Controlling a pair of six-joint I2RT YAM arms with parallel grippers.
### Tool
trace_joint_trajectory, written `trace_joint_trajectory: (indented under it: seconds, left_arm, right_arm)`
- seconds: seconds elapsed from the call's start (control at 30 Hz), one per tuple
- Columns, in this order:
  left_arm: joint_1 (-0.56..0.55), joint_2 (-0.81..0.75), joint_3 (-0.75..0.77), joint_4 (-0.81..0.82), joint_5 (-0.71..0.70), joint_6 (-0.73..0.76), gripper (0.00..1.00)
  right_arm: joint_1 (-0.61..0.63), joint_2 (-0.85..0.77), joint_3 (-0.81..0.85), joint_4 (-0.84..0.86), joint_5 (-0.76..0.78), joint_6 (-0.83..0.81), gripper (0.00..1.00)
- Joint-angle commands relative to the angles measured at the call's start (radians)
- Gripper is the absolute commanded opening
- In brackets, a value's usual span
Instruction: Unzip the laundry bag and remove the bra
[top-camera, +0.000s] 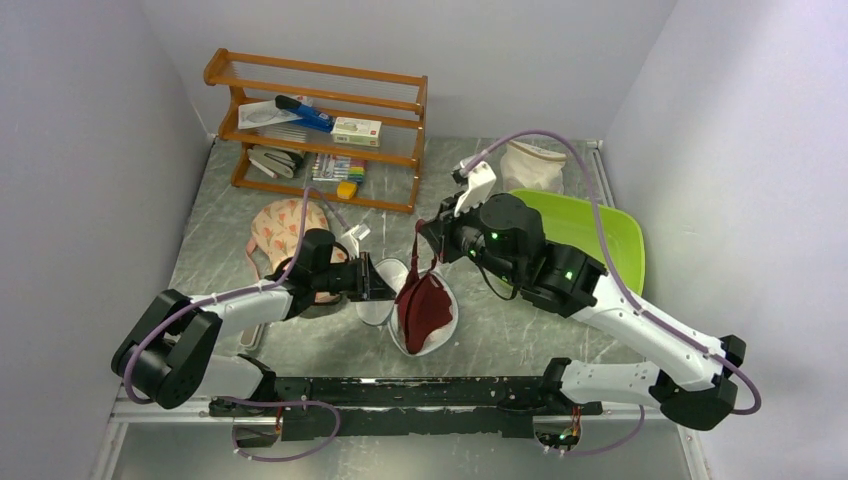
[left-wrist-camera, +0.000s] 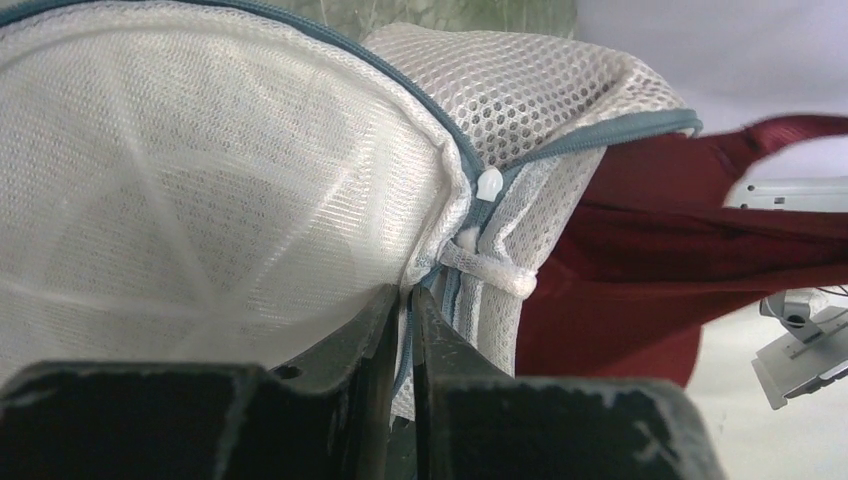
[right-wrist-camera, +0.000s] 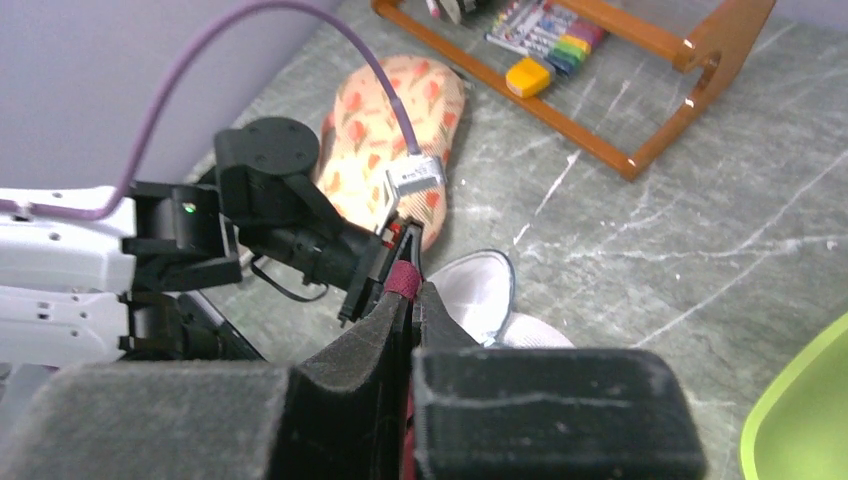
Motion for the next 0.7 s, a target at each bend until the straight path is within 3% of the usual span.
trace_joint_trajectory:
  seconds: [0.0,0.3,0.67]
  left_arm:
    - [-0.008,-0.009,-0.027,0.054,-0.009,-0.032,0.21]
    - [-0.008,-0.069,-0.002,-0.005,-0.019,-0.013,0.23]
    - [-0.008,-0.133,0.089,-0.196,-0.077,0.057,0.28]
  right_arm:
    - [0.004,-0.042,0.04,0.094,-0.008,0.018,0.0]
    - [0.004,-0.071,0.102,0.146,-0.055,0.033,0.0]
    - [0.004,-0.087,0.203,0.245,-0.041,-0.01,0.0]
